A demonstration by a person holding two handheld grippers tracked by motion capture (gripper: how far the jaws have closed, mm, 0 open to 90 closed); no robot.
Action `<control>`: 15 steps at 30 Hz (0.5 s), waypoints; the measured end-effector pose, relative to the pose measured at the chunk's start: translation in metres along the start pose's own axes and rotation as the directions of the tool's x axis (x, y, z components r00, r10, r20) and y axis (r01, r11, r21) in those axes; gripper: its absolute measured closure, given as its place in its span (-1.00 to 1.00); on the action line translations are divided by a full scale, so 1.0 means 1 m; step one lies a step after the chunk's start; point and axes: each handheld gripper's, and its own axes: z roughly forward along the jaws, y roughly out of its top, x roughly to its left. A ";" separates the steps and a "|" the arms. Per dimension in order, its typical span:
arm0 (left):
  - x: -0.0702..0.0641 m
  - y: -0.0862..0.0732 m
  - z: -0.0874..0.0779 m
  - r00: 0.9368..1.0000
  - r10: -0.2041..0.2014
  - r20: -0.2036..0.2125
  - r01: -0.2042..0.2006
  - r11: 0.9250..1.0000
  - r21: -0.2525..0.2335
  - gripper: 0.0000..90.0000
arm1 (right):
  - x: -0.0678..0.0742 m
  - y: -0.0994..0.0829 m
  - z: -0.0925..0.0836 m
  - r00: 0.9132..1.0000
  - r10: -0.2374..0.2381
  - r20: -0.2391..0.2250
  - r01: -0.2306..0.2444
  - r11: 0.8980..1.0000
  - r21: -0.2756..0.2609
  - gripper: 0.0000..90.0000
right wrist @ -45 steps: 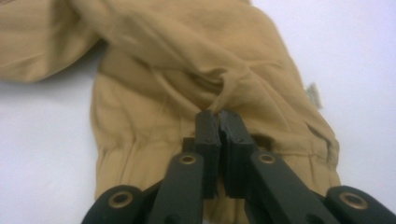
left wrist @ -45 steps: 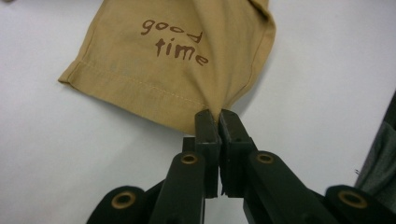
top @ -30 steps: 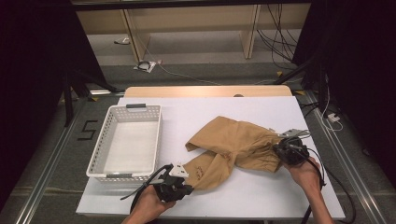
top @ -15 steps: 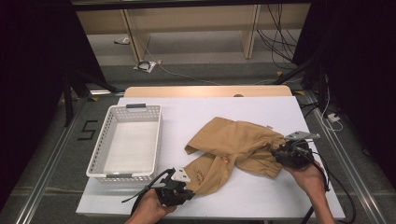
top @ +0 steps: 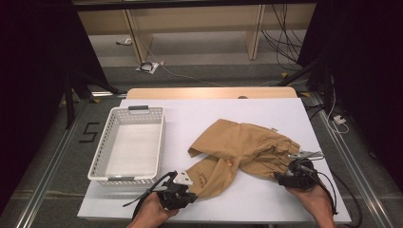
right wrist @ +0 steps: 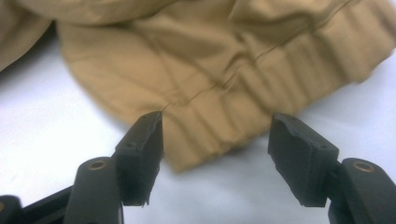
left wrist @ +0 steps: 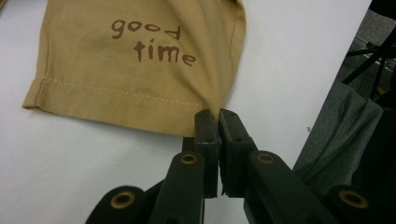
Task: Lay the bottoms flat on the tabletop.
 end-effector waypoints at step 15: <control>-0.002 0.000 0.003 1.000 0.003 0.015 -0.003 1.000 0.012 0.93 | 0.020 -0.008 0.012 0.993 -0.113 0.042 0.111 0.993 0.029 0.60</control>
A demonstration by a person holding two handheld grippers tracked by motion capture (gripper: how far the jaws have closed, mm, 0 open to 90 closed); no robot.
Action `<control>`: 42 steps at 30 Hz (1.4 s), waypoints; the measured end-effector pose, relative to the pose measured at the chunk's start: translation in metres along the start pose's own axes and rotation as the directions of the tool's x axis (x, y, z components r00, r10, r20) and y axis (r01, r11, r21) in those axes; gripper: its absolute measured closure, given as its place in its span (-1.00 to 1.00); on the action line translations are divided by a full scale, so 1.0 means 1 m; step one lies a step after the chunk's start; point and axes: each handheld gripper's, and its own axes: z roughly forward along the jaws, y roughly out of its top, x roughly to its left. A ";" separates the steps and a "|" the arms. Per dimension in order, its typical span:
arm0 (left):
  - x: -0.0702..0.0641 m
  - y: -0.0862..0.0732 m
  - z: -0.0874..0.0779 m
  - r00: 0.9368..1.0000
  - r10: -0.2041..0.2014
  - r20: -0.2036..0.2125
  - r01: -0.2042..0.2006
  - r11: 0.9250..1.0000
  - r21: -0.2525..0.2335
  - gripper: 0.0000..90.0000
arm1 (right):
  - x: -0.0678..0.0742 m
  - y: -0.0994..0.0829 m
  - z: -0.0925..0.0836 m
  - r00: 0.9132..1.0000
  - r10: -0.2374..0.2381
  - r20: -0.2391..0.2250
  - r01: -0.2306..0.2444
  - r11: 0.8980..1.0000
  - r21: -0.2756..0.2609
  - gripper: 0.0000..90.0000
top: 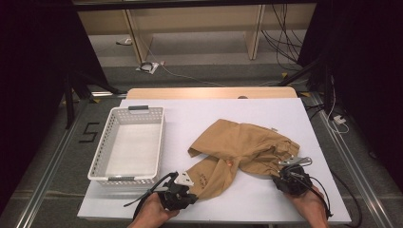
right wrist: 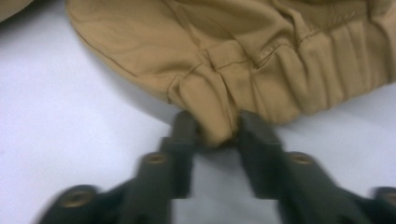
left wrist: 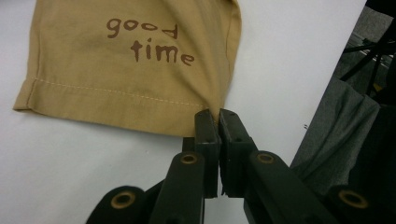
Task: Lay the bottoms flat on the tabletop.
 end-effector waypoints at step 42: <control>-0.043 0.008 0.022 0.988 0.060 0.139 -0.054 0.998 -0.043 0.79 | -0.044 0.077 0.051 0.994 0.010 0.106 -0.003 0.997 -0.071 0.46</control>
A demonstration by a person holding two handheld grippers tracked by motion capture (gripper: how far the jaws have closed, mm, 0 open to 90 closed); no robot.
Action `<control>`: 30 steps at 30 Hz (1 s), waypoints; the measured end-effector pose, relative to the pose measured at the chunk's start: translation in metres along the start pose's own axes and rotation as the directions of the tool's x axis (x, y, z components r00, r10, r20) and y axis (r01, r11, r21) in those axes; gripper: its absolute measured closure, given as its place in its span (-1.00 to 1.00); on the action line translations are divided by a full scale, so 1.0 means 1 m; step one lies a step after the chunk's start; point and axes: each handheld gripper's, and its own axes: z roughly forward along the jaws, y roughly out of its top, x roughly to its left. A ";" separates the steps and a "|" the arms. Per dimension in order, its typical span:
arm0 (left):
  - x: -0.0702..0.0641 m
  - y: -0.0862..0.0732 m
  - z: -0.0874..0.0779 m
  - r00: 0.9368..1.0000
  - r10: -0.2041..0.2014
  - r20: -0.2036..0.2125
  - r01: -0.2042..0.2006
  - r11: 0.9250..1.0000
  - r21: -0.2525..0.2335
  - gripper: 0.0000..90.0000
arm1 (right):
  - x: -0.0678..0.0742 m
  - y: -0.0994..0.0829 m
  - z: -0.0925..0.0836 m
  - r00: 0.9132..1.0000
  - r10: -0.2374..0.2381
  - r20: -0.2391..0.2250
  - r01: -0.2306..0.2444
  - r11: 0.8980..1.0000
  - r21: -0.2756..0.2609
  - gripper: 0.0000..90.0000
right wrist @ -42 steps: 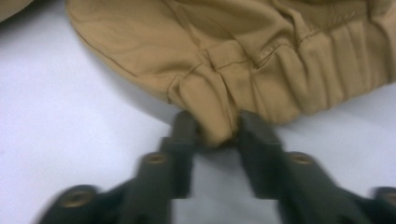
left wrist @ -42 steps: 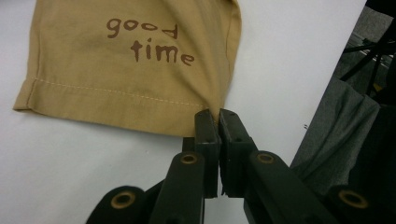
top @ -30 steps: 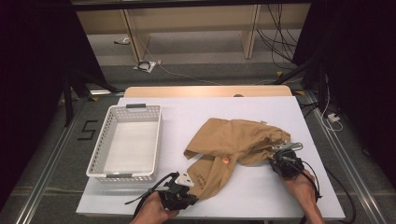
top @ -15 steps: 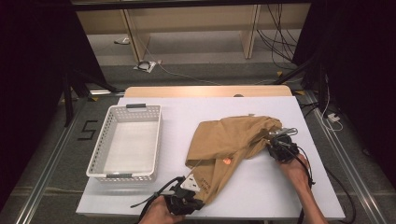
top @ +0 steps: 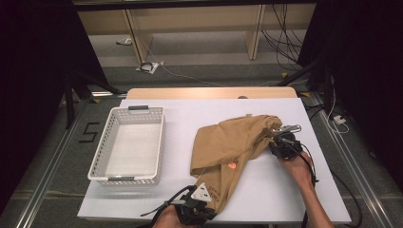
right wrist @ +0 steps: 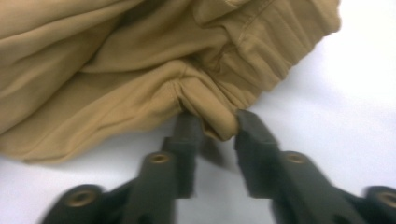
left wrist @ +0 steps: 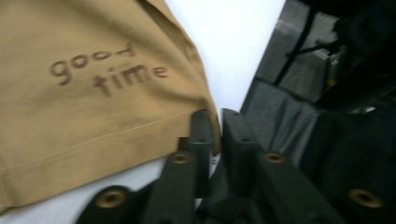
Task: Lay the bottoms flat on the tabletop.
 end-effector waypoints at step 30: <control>0.051 0.017 -0.028 0.906 -0.277 -0.320 0.217 0.953 -0.212 -0.47 | 0.058 -0.008 -0.066 0.974 -0.107 -0.201 0.071 0.981 -0.180 -0.23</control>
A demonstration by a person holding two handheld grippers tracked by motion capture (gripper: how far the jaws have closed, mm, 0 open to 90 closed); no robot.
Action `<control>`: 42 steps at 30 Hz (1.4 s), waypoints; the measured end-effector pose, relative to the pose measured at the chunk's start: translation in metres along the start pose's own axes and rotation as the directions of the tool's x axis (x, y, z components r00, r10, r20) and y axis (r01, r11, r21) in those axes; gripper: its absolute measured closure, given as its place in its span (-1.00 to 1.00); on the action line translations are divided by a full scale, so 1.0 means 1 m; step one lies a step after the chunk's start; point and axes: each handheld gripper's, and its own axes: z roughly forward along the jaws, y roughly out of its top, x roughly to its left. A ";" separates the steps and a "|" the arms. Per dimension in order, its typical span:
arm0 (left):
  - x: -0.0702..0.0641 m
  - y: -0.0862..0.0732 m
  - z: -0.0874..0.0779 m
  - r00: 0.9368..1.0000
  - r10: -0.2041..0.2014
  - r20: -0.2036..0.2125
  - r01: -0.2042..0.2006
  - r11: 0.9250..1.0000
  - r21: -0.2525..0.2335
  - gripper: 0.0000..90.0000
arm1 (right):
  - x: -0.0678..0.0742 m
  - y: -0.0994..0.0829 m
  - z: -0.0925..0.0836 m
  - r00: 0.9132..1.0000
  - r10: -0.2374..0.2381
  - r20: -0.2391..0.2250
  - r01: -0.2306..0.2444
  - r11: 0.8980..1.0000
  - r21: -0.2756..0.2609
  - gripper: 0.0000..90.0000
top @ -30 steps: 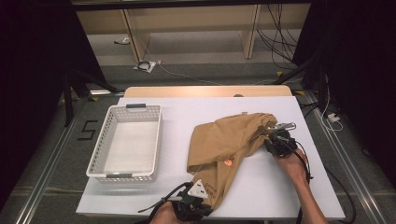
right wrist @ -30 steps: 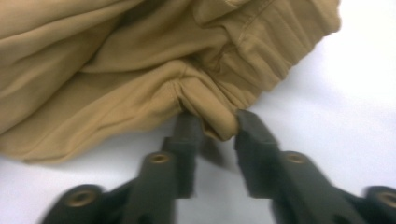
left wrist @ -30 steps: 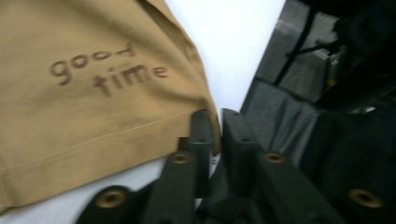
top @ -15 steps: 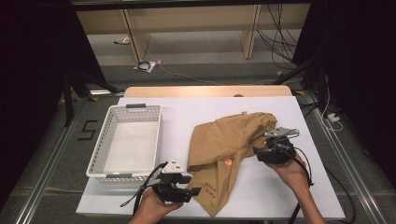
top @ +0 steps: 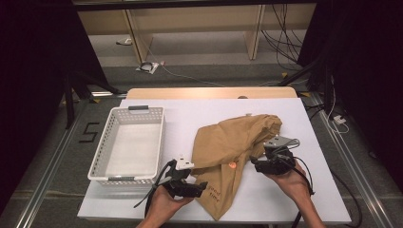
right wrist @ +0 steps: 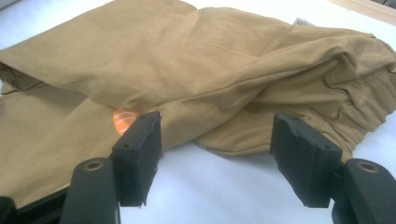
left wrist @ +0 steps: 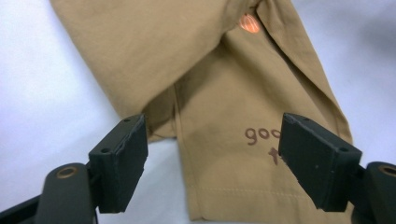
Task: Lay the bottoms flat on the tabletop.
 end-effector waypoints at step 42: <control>0.025 0.016 0.047 0.988 -0.031 -0.150 0.033 0.999 0.012 0.09 | 0.018 -0.019 -0.022 0.998 0.009 -0.063 -0.013 0.998 -0.054 -0.25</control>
